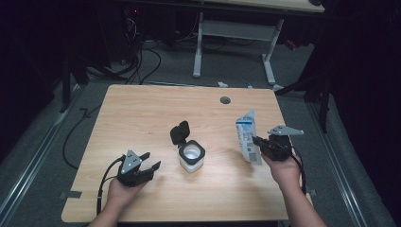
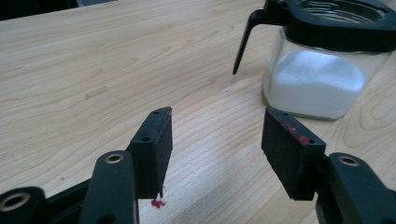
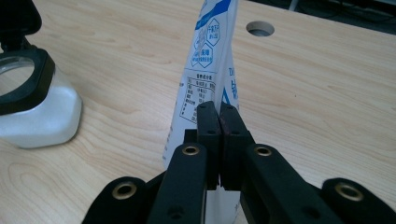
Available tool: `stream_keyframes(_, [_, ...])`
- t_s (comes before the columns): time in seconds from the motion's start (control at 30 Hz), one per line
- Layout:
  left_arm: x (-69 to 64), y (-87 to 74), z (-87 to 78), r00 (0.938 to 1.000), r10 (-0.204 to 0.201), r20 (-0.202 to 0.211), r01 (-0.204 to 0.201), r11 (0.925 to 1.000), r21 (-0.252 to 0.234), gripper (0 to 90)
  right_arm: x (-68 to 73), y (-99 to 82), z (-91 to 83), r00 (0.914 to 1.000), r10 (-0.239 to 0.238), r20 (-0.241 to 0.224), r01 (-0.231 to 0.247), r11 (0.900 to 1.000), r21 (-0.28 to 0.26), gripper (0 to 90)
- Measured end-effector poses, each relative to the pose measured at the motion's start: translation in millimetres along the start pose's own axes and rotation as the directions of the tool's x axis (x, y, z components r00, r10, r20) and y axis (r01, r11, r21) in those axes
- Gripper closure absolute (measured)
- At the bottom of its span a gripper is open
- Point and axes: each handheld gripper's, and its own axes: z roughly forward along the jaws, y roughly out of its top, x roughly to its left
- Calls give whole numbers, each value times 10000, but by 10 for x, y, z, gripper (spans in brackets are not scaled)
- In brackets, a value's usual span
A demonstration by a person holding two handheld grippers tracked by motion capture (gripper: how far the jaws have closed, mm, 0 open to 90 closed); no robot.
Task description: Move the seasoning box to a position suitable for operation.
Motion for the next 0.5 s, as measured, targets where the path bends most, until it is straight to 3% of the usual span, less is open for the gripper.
stream_keyframes(0.27, [-50, 20, 8, 9998, 199, 48, -199, 9998, 29, 434, -77, -105, 37, 9988, 443, -195, -461, 9929, -1097, 890])
stream_keyframes(0.5, [-45, 22, 5, 9999, 117, -127, -117, 9999, 47, 434, -86, -167, 107, 9995, 289, -109, -303, 9851, -1694, 899])
